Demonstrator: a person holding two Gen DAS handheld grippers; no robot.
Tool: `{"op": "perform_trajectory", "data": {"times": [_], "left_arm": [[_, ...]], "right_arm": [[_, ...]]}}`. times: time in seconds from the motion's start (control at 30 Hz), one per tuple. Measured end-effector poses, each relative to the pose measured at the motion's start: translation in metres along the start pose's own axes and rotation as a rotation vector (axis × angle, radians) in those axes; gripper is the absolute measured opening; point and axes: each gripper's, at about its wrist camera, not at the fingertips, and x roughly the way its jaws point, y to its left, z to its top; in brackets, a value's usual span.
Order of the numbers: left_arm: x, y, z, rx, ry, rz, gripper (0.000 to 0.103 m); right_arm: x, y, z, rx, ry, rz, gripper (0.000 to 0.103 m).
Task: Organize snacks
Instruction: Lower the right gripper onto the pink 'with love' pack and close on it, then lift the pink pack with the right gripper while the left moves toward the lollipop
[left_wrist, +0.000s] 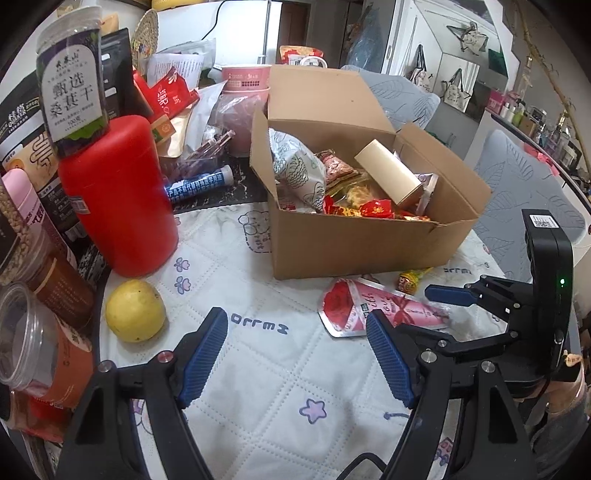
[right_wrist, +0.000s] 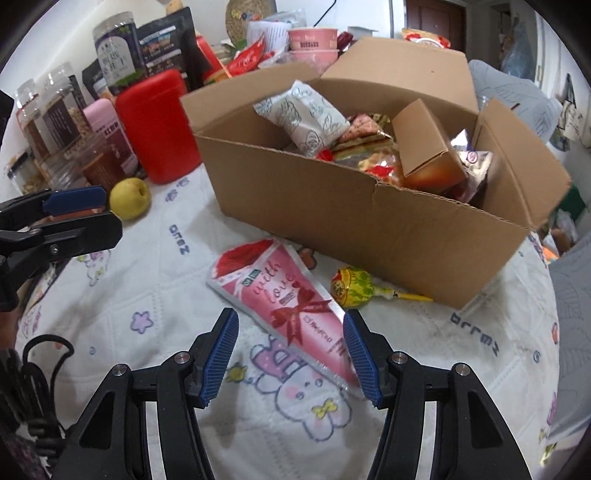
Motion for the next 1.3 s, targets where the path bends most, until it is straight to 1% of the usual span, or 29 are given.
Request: {"op": "perform_trajectory", "data": {"times": [0.03,0.1,0.17,0.23,0.33,0.43,0.5,0.53,0.57,0.6,0.63,0.67,0.7,0.73,0.83,0.93,1.1,1.23,1.3], "left_arm": [[0.003,0.000,0.001,-0.001,0.006,0.002,0.078],[0.010,0.002,0.002,-0.006,0.018,-0.001,0.078],[0.014,0.004,0.002,-0.013,0.024,-0.006,0.078],[0.017,0.005,0.002,-0.017,0.028,-0.004,0.078],[0.018,0.007,0.001,-0.022,0.033,0.000,0.078],[0.018,0.009,0.001,-0.031,0.032,0.006,0.078],[0.017,0.011,0.001,-0.039,0.032,0.006,0.078],[0.017,0.012,0.001,-0.041,0.033,0.007,0.078],[0.016,0.012,0.001,-0.043,0.033,0.008,0.078],[0.016,0.013,0.000,-0.046,0.032,0.009,0.078],[0.015,0.013,0.000,-0.047,0.032,0.009,0.078],[0.014,0.013,0.000,-0.047,0.031,0.008,0.078],[0.012,0.013,0.000,-0.047,0.028,0.009,0.078],[0.010,0.012,-0.001,-0.045,0.025,0.010,0.078],[0.005,0.011,-0.001,-0.035,0.016,0.015,0.078],[-0.001,0.010,-0.001,-0.036,0.008,0.013,0.078],[-0.008,0.005,-0.001,-0.033,0.000,0.002,0.078],[-0.013,-0.006,0.000,-0.014,-0.014,-0.009,0.078],[-0.013,-0.012,0.000,-0.009,-0.021,-0.034,0.078]], "right_arm": [[0.003,-0.001,0.002,-0.005,0.006,0.000,0.067],[0.009,-0.004,0.004,-0.020,0.021,0.003,0.067],[0.017,-0.004,0.006,-0.036,0.043,0.016,0.070],[0.024,-0.002,0.007,-0.051,0.063,0.030,0.071],[0.030,0.005,0.009,-0.090,0.066,0.021,0.076],[0.036,0.013,0.011,-0.114,0.072,-0.022,0.078],[0.037,0.019,0.012,-0.124,0.069,-0.045,0.072],[0.036,0.023,0.012,-0.138,0.068,-0.031,0.060],[0.036,0.026,0.012,-0.147,0.072,-0.033,0.051],[0.036,0.030,0.012,-0.155,0.076,-0.040,0.048],[0.035,0.031,0.012,-0.159,0.077,-0.035,0.039],[0.034,0.032,0.011,-0.155,0.072,-0.031,0.035],[0.034,0.033,0.010,-0.157,0.069,-0.036,0.034],[0.033,0.033,0.010,-0.156,0.062,-0.043,0.030],[0.029,0.032,0.007,-0.131,0.046,-0.026,0.023],[0.023,0.030,0.001,-0.102,0.038,0.004,0.020],[0.001,0.026,-0.012,-0.044,0.016,0.038,0.020],[-0.030,0.022,-0.023,-0.010,-0.024,0.030,0.020],[-0.042,0.019,-0.027,0.008,-0.047,0.015,0.020]]}}
